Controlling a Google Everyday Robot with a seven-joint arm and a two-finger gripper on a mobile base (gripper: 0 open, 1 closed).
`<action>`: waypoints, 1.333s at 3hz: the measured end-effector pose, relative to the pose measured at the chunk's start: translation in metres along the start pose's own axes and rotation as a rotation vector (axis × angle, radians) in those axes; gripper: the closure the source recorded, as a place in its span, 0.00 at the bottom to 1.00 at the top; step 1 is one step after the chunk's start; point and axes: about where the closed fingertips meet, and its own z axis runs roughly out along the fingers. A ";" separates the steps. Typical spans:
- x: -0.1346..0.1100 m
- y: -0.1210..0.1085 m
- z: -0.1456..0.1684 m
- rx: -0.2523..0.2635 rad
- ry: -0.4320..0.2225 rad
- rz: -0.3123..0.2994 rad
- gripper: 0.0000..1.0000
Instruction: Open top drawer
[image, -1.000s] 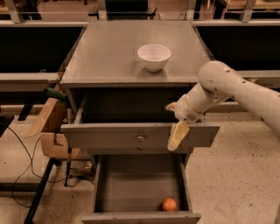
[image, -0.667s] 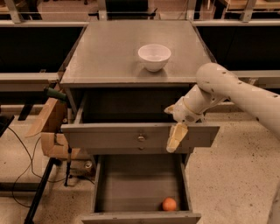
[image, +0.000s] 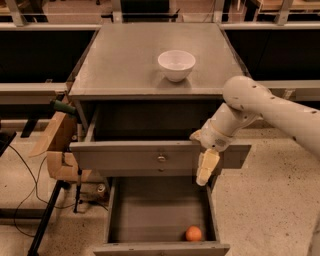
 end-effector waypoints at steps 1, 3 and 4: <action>0.002 0.014 -0.003 -0.020 0.013 -0.004 0.08; -0.001 0.028 -0.003 -0.041 0.017 -0.025 0.58; -0.004 0.030 -0.001 -0.049 0.015 -0.035 0.81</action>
Offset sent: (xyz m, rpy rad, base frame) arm -0.0345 -0.0044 0.0140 -0.0148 0.0239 0.0409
